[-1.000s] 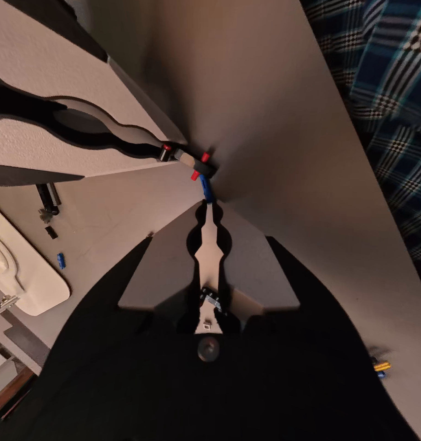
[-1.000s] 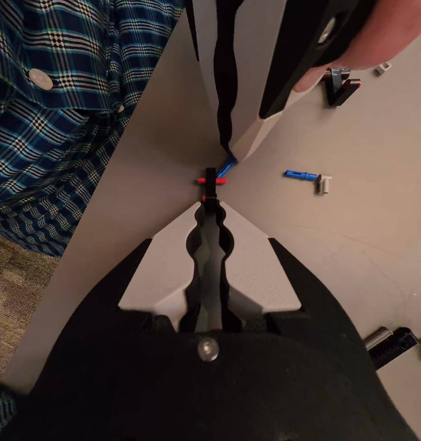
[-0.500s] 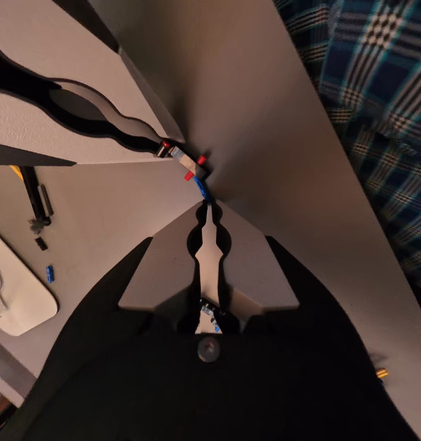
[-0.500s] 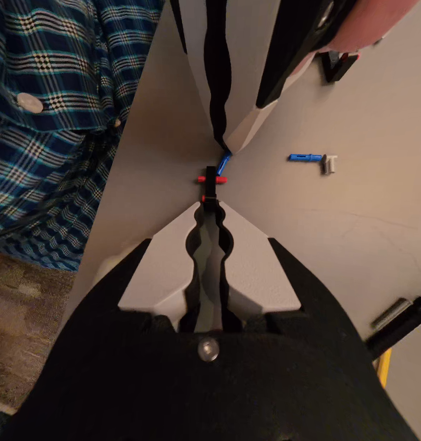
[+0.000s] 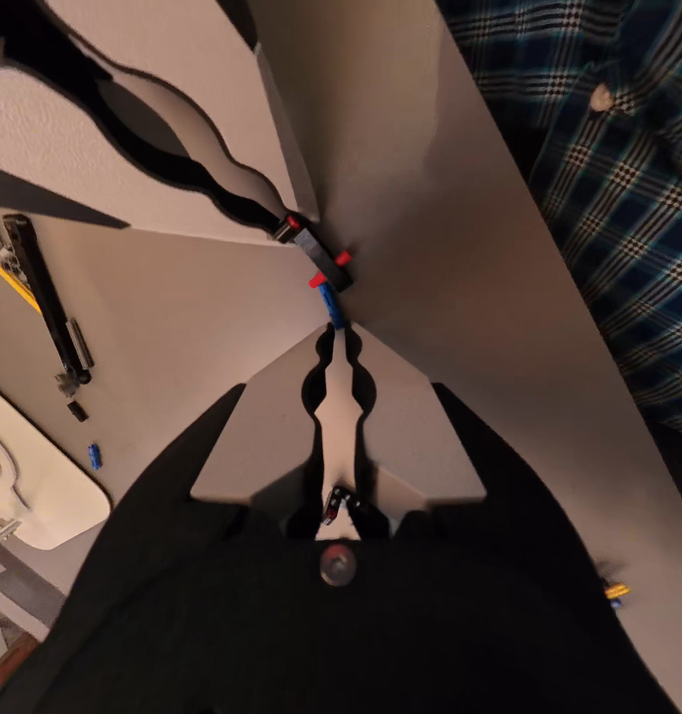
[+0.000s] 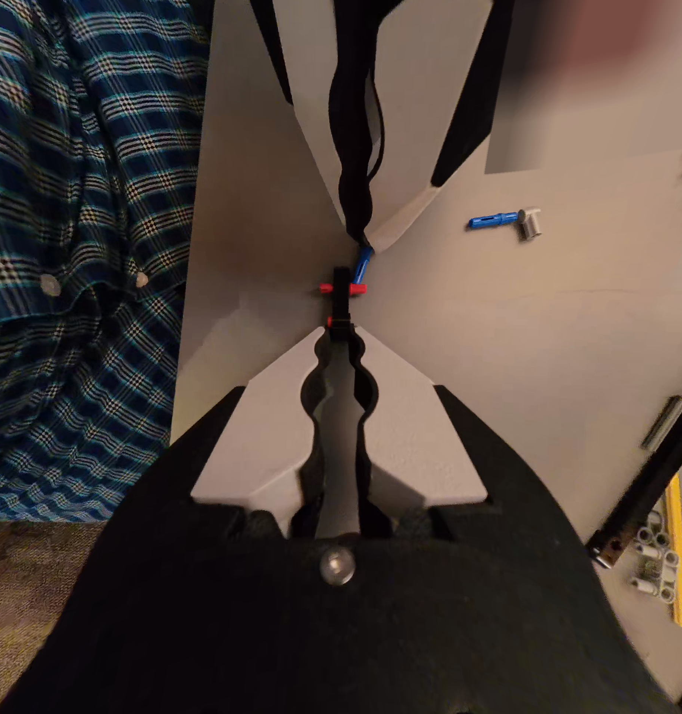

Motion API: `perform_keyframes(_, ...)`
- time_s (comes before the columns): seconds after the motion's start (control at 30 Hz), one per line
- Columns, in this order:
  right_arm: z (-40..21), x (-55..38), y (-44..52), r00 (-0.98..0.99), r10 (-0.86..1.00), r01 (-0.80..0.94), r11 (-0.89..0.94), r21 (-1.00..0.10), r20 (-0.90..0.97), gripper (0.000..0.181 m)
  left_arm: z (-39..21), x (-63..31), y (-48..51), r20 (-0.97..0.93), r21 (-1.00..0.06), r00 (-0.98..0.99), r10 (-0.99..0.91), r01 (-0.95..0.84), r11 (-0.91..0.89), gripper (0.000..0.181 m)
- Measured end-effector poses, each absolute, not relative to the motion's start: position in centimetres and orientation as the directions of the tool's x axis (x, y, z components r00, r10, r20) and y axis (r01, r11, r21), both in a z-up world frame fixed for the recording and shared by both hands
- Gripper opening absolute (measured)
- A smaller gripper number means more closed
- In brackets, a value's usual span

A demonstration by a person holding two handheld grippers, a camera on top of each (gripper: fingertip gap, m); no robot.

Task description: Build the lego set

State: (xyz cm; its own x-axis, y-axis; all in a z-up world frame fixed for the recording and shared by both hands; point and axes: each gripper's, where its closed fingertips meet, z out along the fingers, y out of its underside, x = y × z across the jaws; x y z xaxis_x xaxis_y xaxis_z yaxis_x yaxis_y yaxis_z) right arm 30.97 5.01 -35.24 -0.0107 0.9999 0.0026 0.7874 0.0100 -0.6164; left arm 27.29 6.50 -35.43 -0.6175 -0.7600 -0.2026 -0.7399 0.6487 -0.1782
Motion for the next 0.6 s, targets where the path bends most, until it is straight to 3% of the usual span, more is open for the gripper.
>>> perform_keyframes(0.3, -35.2, 31.6, 4.9, -0.045, 0.999, 0.765, 0.049, -0.642, 0.022, 0.006, -35.2, 26.3, 6.5, -0.204, -0.241, -0.445, -0.872, -0.840, 0.486, 0.028)
perform_keyframes(0.5, -35.2, 32.0, 5.0, -0.066, 0.998, 0.749, 0.045, -0.661, -0.007, 0.006, -35.2, 27.5, 6.7, -0.209, -0.266, -0.428, -0.879, -0.840, 0.472, 0.023)
perform_keyframes(0.6, -35.2, 32.1, 5.1, -0.071, 0.997, 0.745, 0.040, -0.666, -0.019, 0.006, -35.4, 27.8, 6.5, -0.174, -0.268, -0.451, -0.876, -0.834, 0.482, 0.008)
